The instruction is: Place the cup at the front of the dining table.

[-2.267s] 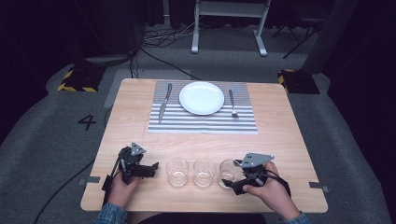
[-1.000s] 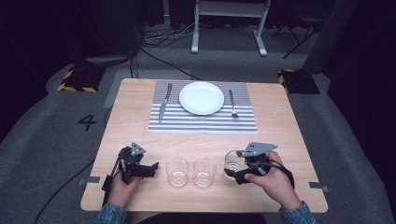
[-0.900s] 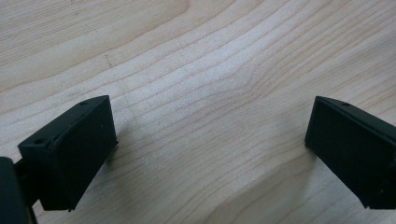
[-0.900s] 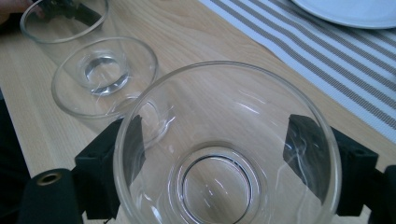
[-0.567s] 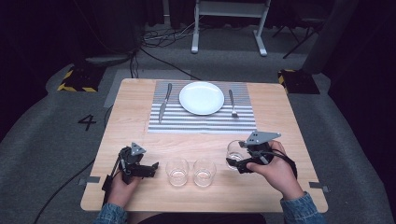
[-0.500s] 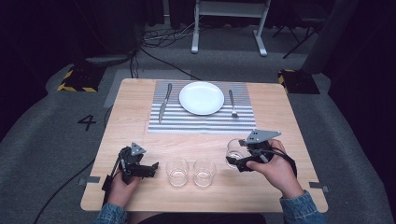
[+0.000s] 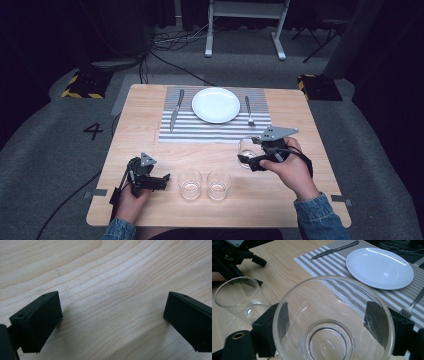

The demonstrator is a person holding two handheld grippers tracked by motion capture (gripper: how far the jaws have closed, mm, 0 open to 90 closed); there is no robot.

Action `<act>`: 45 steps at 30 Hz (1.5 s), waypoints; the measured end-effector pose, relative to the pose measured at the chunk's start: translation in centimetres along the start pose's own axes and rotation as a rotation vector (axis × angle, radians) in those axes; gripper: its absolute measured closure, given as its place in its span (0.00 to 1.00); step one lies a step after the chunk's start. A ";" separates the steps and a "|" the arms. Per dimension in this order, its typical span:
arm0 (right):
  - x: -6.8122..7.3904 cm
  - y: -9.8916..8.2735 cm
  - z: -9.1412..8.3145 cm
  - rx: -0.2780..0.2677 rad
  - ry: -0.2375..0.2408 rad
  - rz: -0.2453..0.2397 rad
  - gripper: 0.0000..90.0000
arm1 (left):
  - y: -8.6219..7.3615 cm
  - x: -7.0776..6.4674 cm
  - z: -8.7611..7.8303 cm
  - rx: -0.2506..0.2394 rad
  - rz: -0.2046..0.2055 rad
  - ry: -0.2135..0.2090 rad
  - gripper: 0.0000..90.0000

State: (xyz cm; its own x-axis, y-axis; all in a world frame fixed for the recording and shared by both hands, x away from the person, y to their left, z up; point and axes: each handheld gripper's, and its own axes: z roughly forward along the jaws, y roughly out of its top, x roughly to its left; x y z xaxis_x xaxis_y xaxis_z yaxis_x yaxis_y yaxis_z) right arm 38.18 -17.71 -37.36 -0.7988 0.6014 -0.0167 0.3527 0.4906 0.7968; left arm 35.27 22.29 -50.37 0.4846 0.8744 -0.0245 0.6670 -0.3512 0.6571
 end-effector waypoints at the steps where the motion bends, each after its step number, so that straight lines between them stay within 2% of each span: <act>1: 0.0 0.0 0.0 0.000 0.000 0.000 0.21 | 0.0 0.0 0.0 0.000 0.000 0.000 0.02; 10: -0.2 3.1 0.7 -0.014 -0.008 -0.027 0.21 | 0.0 0.0 0.0 0.000 0.001 0.000 0.02; 13: -0.2 3.9 1.0 -0.022 0.010 -0.031 0.20 | 0.0 0.0 0.0 0.000 0.003 -0.001 0.02; 21: 0.1 6.1 2.3 -0.007 0.009 -0.058 0.21 | 0.1 0.1 0.0 0.006 0.006 0.000 0.02; 38: -0.5 9.8 7.1 -0.002 0.013 -0.054 0.20 | 0.1 0.0 0.0 0.004 0.000 0.003 0.02; 40: -0.5 10.4 8.3 0.005 0.007 -0.069 0.20 | 0.1 0.0 0.0 0.002 -0.003 0.005 0.02; 42: -0.5 10.5 8.7 0.008 0.008 -0.072 0.20 | 0.1 0.0 0.1 0.000 -0.005 0.005 0.02; 44: -0.5 10.9 10.0 0.029 0.009 -0.078 0.20 | 0.1 0.0 0.1 0.000 -0.005 0.005 0.02; 45: -0.5 10.9 10.0 0.029 0.009 -0.078 0.20 | 0.1 0.0 0.1 0.000 -0.005 0.005 0.02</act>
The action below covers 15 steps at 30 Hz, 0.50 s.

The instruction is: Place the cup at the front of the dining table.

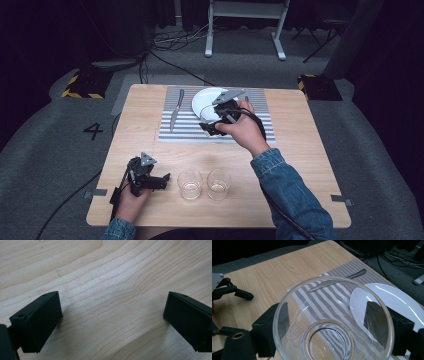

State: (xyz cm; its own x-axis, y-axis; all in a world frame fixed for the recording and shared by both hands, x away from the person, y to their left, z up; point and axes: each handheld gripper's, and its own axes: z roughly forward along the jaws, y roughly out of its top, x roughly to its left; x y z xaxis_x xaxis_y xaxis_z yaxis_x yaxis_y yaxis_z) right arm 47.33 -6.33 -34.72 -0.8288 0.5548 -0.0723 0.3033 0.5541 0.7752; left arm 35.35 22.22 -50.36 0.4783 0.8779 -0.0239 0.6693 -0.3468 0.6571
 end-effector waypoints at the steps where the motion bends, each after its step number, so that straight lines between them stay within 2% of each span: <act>1: 0.0 0.1 0.3 0.001 0.004 0.004 0.20 | 0.0 0.0 0.0 0.000 0.000 0.000 0.02; 7: -0.2 1.0 3.3 0.012 0.004 -0.014 0.20 | 0.0 0.0 0.0 0.001 -0.001 -0.002 0.02; 8: -0.2 1.0 3.3 0.012 0.004 -0.014 0.20 | 0.0 0.0 0.0 0.001 -0.001 -0.002 0.02; 15: -0.5 1.5 6.2 0.027 0.010 0.018 0.20 | 0.0 0.0 0.0 0.001 0.001 0.000 0.02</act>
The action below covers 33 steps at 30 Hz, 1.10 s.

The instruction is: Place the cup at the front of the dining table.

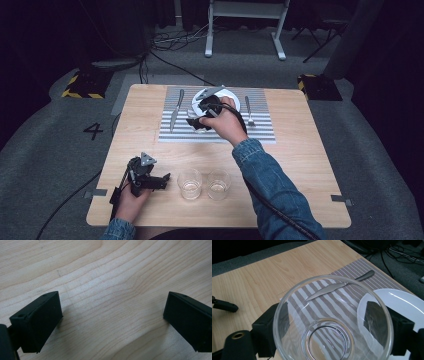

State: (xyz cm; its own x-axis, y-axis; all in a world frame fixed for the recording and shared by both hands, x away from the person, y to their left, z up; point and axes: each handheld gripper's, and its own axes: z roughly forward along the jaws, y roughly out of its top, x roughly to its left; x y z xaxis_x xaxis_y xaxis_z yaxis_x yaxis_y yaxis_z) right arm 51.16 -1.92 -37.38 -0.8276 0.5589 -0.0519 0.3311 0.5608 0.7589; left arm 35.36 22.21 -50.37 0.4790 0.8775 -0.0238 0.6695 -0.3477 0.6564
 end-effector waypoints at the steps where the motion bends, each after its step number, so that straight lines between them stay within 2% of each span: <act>1: 0.0 0.0 0.0 0.000 0.000 0.000 0.20 | 0.0 0.0 0.0 0.000 0.000 0.000 0.02; 4: -0.1 0.1 1.5 0.007 0.003 0.006 0.20 | 0.0 0.0 0.0 -0.001 -0.002 0.000 0.02; 9: -0.1 0.1 2.9 0.006 0.005 0.019 0.20 | 0.0 0.0 0.0 -0.001 -0.002 0.000 0.02; 12: -0.1 0.0 4.4 0.018 -0.002 0.031 0.20 | 0.0 0.0 0.0 -0.001 -0.002 0.000 0.02; 14: -0.1 0.0 4.6 0.019 -0.006 0.037 0.20 | 0.0 0.0 0.0 -0.001 -0.002 0.000 0.02; 16: -0.1 -0.3 5.8 0.020 -0.014 0.047 0.20 | 0.0 0.0 0.0 -0.001 -0.002 0.000 0.02; 23: -0.2 -0.8 7.4 0.033 -0.014 0.072 0.20 | 0.0 0.0 0.0 0.001 0.000 -0.001 0.02; 26: -0.3 -1.0 8.1 0.053 -0.029 0.083 0.20 | 0.0 0.0 0.0 0.000 0.000 -0.002 0.02; 28: -0.4 -1.1 8.6 0.039 -0.029 0.097 0.20 | 0.0 0.0 0.0 0.000 0.000 -0.003 0.02; 33: -0.5 -1.3 9.1 0.052 -0.044 0.104 0.20 | 0.0 0.0 0.0 0.000 0.000 -0.003 0.02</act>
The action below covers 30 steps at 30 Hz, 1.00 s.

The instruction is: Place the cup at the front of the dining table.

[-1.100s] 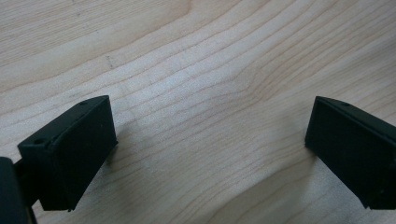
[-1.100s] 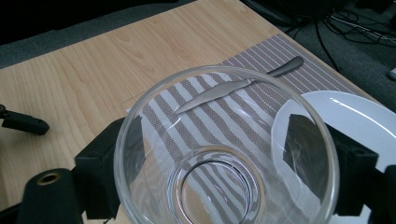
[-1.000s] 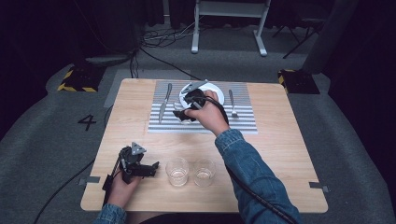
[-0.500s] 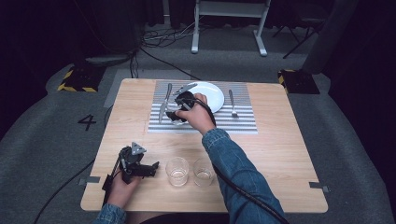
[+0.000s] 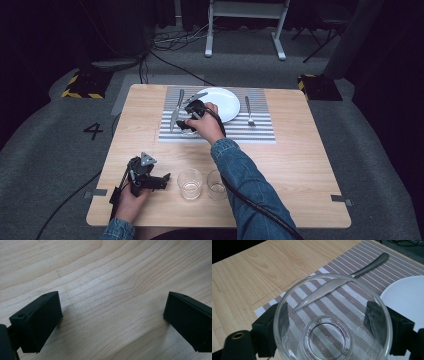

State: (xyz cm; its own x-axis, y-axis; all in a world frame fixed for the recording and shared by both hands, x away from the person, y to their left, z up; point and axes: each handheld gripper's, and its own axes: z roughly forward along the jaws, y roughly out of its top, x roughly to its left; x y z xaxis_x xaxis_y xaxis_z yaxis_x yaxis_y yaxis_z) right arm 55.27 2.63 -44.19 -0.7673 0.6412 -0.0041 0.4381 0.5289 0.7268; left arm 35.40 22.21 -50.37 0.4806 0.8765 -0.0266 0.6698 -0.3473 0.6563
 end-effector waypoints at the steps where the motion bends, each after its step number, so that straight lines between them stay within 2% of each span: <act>1: 0.0 0.0 0.1 0.003 -0.001 -0.009 0.20 | 0.0 0.0 0.0 0.000 0.000 0.000 0.02; 2: 0.0 -0.1 0.4 -0.015 0.011 -0.003 0.20 | 0.0 0.0 0.0 0.000 0.000 0.000 0.02; 8: -0.1 -0.6 0.8 0.004 0.005 -0.010 0.20 | 0.0 0.0 0.0 0.000 0.000 0.000 0.02; 10: -0.2 -0.7 0.9 -0.013 0.013 -0.002 0.20 | 0.0 0.0 0.0 0.000 0.000 0.001 0.02; 11: -0.2 -0.7 0.7 0.009 0.006 -0.013 0.20 | 0.0 0.0 0.0 -0.001 0.000 0.000 0.02; 12: -0.2 -0.7 0.7 0.009 0.006 -0.013 0.20 | 0.0 0.0 0.0 -0.001 0.000 0.000 0.02; 15: -0.3 -0.9 0.7 -0.002 0.019 0.010 0.20 | 0.0 0.0 0.0 0.000 0.000 0.000 0.02; 20: -0.3 -0.9 0.7 0.000 0.011 0.021 0.20 | 0.0 0.0 0.0 0.000 0.000 0.000 0.02; 25: -0.3 -0.8 0.2 0.014 0.003 0.025 0.20 | 0.0 0.0 0.0 0.000 0.001 0.000 0.02; 26: -0.3 -0.8 0.0 -0.003 0.015 0.032 0.19 | 0.0 0.0 0.0 0.000 0.000 0.000 0.02; 30: -0.4 -0.5 -0.9 -0.004 0.014 0.015 0.18 | 0.0 0.0 0.0 -0.001 -0.001 0.001 0.02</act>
State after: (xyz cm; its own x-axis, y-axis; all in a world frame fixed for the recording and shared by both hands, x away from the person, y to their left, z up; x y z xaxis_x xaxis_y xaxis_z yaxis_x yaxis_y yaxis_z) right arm 55.00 1.64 -43.92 -0.7672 0.6412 0.0168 0.4478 0.5167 0.7297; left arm 35.39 22.20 -50.38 0.4796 0.8771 -0.0262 0.6696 -0.3465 0.6569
